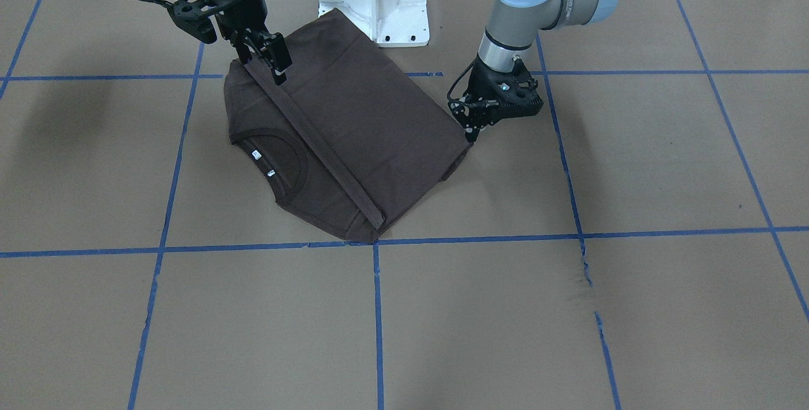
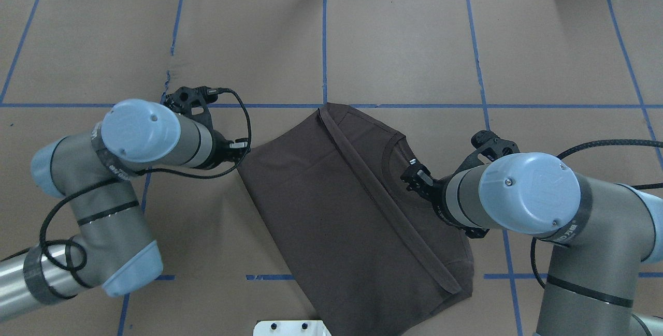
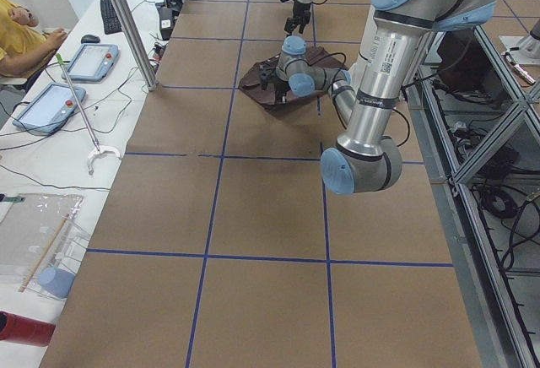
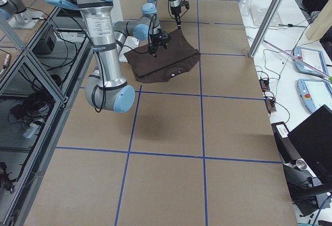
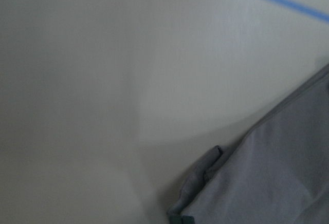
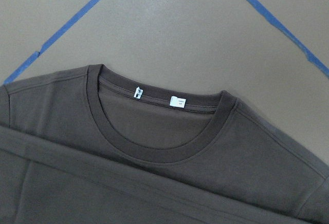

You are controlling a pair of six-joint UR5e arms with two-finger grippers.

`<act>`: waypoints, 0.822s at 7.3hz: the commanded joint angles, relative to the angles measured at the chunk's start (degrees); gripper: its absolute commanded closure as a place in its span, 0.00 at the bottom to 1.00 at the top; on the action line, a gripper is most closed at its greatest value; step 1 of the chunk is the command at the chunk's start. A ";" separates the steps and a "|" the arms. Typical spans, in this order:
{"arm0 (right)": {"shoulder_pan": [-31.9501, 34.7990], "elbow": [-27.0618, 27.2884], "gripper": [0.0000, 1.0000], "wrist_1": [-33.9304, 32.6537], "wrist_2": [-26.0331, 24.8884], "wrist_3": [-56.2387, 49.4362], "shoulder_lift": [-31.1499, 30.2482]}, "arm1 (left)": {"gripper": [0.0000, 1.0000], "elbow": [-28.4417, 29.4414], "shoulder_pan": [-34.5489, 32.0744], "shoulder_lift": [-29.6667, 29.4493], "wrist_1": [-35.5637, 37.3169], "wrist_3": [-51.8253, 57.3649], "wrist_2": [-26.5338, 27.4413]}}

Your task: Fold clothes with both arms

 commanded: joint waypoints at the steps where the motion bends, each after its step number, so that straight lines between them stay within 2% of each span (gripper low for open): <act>1: 0.52 0.07 0.00 0.02 0.66 0.03 0.58 | 1.00 17.50 -8.33 -10.60 -8.90 4.16 -0.01; 2: 0.61 -0.02 0.00 0.03 0.66 0.12 0.67 | 1.00 25.78 -10.10 -14.92 -14.10 5.30 0.51; 3: 0.52 -0.02 0.00 0.03 0.49 0.03 0.59 | 1.00 36.82 -10.29 -21.75 -21.20 5.13 4.26; 4: 0.52 -0.19 0.00 0.11 0.14 -0.05 0.58 | 1.00 46.07 -10.30 -27.13 -24.23 5.05 6.38; 5: 0.52 -0.28 0.00 0.11 -0.04 0.03 1.02 | 0.93 46.34 -10.47 -27.27 -26.78 5.39 6.67; 6: 0.52 -0.98 0.00 0.03 -0.39 0.03 1.98 | 0.49 47.47 -10.30 -26.83 -34.03 5.31 6.23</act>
